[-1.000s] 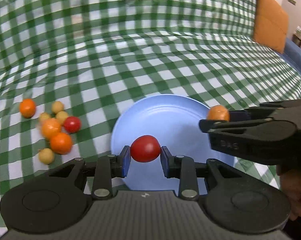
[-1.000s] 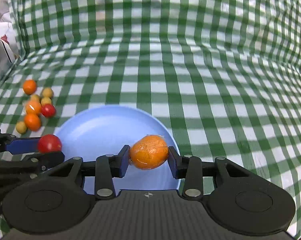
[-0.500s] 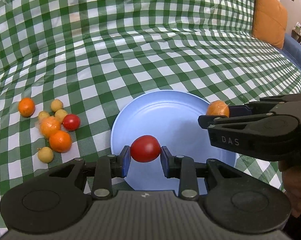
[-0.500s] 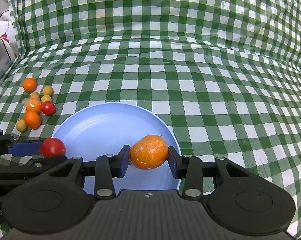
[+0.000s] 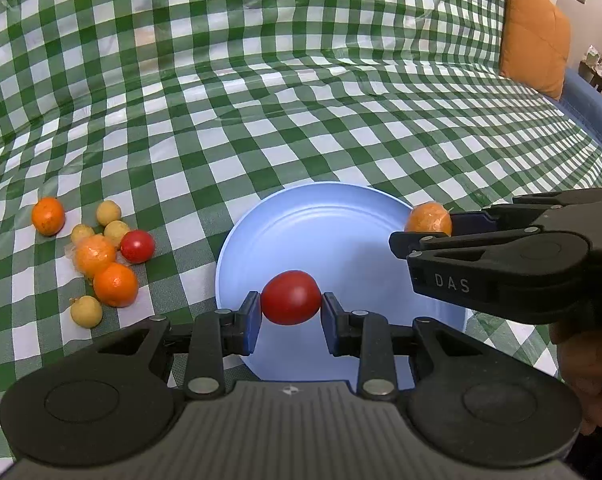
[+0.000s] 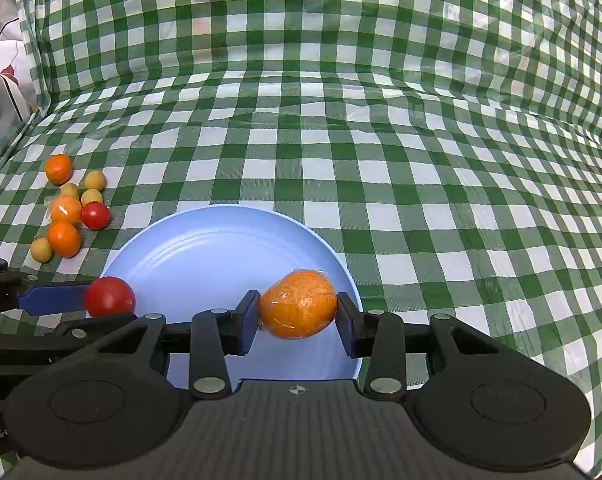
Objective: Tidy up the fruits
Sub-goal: 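Open both grippers to drop the tomato and orange onto the plate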
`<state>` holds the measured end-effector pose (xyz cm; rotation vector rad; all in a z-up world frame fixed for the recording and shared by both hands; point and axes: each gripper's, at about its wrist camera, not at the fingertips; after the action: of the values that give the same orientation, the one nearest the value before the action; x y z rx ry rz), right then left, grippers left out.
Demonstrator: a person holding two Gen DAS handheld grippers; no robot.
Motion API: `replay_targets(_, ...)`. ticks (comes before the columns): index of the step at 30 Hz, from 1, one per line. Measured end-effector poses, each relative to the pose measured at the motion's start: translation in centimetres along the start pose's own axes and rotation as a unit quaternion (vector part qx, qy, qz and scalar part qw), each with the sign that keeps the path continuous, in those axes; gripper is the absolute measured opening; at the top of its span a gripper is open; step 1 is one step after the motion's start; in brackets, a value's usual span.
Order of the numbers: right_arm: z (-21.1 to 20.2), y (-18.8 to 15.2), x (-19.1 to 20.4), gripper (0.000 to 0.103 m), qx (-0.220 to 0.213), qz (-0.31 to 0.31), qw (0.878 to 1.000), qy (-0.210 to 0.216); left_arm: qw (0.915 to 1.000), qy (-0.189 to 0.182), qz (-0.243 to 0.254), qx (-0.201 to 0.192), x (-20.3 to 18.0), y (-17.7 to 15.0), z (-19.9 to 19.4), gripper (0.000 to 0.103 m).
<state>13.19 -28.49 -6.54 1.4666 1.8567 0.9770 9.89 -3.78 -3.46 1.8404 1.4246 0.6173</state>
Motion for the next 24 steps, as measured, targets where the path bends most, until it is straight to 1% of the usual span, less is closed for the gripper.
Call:
replay_targets(10,0.08,-0.03,0.08,0.042,0.001,-0.001,1.0,0.0,1.0,0.0,-0.005,-0.001,-0.31,0.0,-0.16,0.035)
replay_targets(13,0.1,-0.06,0.19,0.043,0.002,0.0,1.0,0.0,1.0,-0.005,-0.008,-0.001,-0.34,0.0,-0.2,0.036)
replay_targets(14,0.08,-0.09,0.22,0.043,0.002,-0.001,1.0,0.001,0.9999,-0.007,-0.01,-0.001,-0.38,-0.01,-0.25,0.037)
replay_targets(15,0.03,-0.08,0.27,0.043,0.001,-0.001,1.0,0.001,0.9999,-0.01,-0.01,-0.002,-0.41,0.01,-0.29,0.038)
replay_targets(16,-0.02,-0.06,0.3,0.047,-0.001,-0.002,1.0,0.0,0.9999,-0.011,-0.01,-0.003,-0.51,0.01,-0.35,0.039)
replay_targets(17,-0.05,-0.01,0.33,0.049,-0.002,-0.002,1.0,-0.002,0.9999,-0.011,-0.009,-0.005,-0.57,0.03,-0.41,0.039)
replay_targets(24,-0.27,0.21,0.16,0.049,-0.013,0.004,1.0,-0.006,0.9998,-0.003,-0.019,-0.011,-0.23,0.16,-0.61,0.04)
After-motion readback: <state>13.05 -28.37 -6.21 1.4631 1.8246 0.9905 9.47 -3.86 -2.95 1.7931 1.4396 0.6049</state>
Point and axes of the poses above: each gripper's, at about its wrist camera, not at the fingertips, and z roughly the way its jaws point, x to its left, y to its top, and after that the axes turned 13 degrees about -x, right-handed
